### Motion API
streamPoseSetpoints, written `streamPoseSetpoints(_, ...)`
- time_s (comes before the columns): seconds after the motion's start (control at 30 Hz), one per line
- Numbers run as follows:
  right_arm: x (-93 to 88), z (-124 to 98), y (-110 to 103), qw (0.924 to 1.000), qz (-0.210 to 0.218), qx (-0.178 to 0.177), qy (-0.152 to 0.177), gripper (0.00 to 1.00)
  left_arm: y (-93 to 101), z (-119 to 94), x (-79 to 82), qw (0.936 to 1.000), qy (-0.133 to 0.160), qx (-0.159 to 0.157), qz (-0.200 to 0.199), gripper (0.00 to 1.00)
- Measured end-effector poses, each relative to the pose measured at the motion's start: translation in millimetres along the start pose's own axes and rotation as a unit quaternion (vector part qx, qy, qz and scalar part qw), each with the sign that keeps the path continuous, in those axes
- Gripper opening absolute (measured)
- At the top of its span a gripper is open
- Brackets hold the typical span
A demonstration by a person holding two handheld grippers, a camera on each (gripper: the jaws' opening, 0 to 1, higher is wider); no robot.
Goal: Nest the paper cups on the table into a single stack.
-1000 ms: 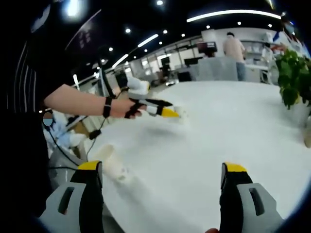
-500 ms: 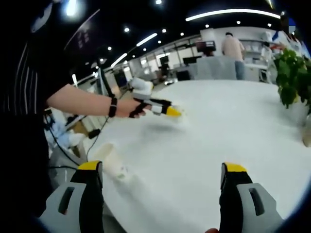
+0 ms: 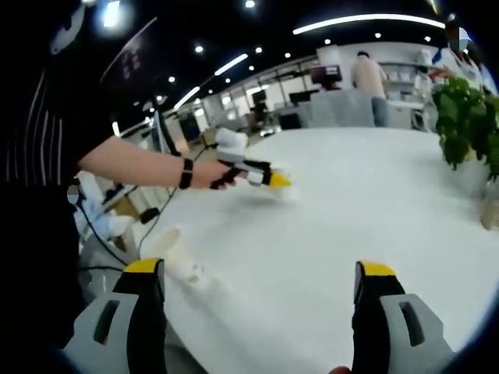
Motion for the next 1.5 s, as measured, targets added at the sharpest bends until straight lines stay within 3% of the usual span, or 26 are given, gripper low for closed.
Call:
streamPoseSetpoints(0.27,-2.7,-3,0,1.0,0.004,-0.004,-0.002,0.99,-3.5,2,0.8,1.0,0.008,0.002,-0.001,0.6)
streamPoseSetpoints(0.47,-2.7,-5,1,1.0,0.005,-0.006,-0.002,0.99,-0.6,1,-0.1,0.9998,0.01,-0.016,0.007,0.41)
streamPoseSetpoints(1.1,-4.7,-8,0,1.0,0.002,-0.008,-0.005,0.99,2.2,0,-1.8,0.9998,0.007,-0.019,0.005,0.4)
streamPoseSetpoints(1.5,-1.5,-14,-3,0.9999,0.004,-0.012,0.006,0.99,15.3,-11,14.5,0.9993,0.018,-0.033,-0.003,0.39)
Point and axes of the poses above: the point that each gripper's makers call its tool centre point, and the gripper's own axes: z roughly forward along the fingers, y roughly to its right, x roughly out of its top, the point moved 5 cm from there along -z, roughly backward along the fingers, and after that the axes turned 4 degrees about y, right-handed, at the moved point
